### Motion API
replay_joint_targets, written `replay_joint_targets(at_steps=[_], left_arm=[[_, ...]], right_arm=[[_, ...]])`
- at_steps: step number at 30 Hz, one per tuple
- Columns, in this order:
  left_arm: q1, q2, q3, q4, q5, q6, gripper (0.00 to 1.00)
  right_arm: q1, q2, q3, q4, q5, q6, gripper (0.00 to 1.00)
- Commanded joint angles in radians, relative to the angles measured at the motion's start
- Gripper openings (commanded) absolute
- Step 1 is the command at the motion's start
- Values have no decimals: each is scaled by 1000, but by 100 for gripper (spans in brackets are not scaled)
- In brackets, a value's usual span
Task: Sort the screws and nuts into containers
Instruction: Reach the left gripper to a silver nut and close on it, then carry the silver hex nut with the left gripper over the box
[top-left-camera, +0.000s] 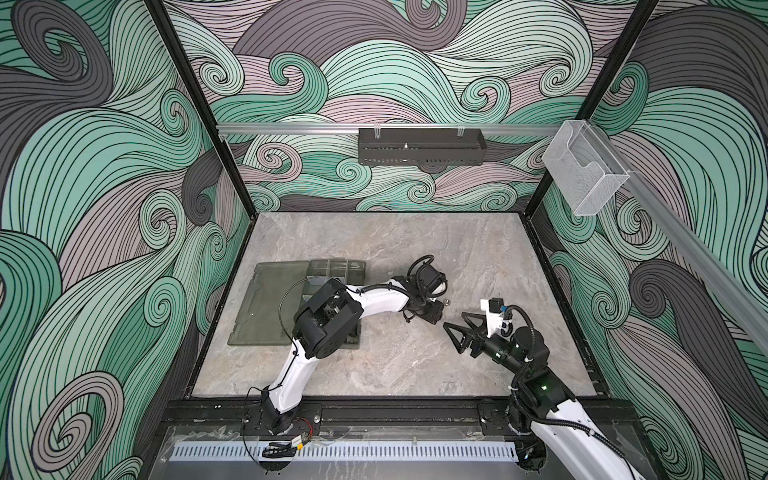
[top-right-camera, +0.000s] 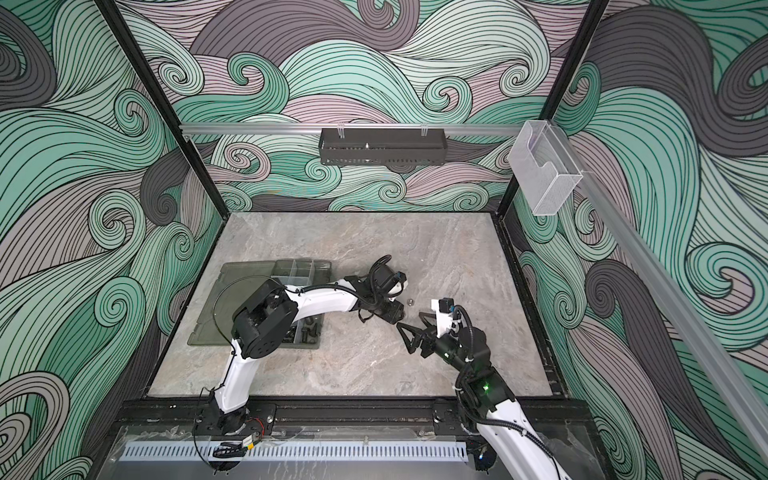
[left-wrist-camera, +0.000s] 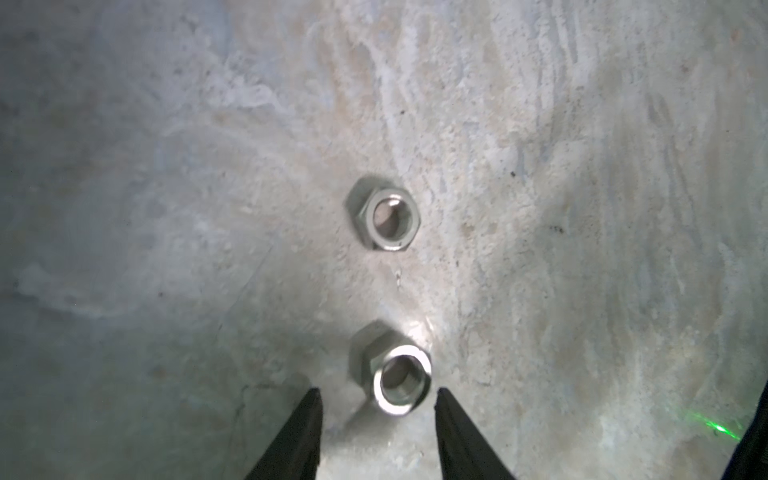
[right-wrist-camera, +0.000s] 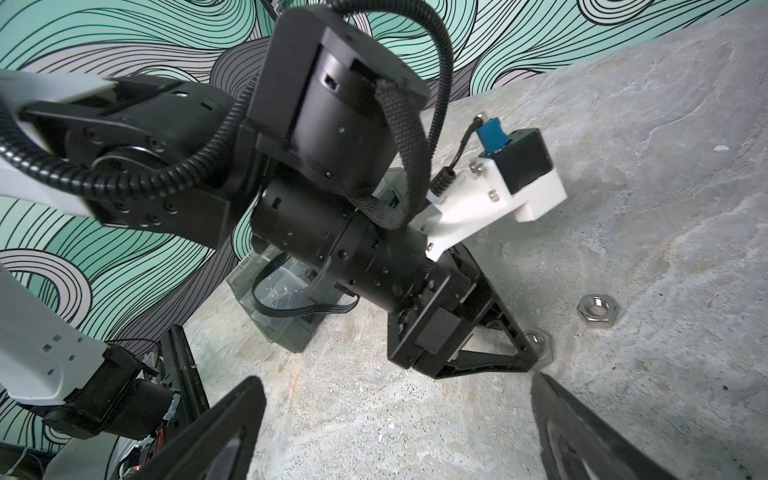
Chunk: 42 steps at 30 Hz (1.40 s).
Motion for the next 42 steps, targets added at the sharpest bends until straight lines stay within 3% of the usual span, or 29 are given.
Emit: replay_joint_targets(at_steps=[1,11,26,42], left_arm=[[-21,48,23,-60,-20,26,49],[-50,96,86,-152,-107,54,50],[-59,113,104,-261,-294,0,33],[17,43,69,-215,-253,-38,23]], right_arm=[[-5,-30,-7,-26,-7,2,99],[-6,-11,-5,-15,-10,0,100],[-8,-5,-10,-10,-2,3,100],[-8,25,-9,15,-12,-1,100]])
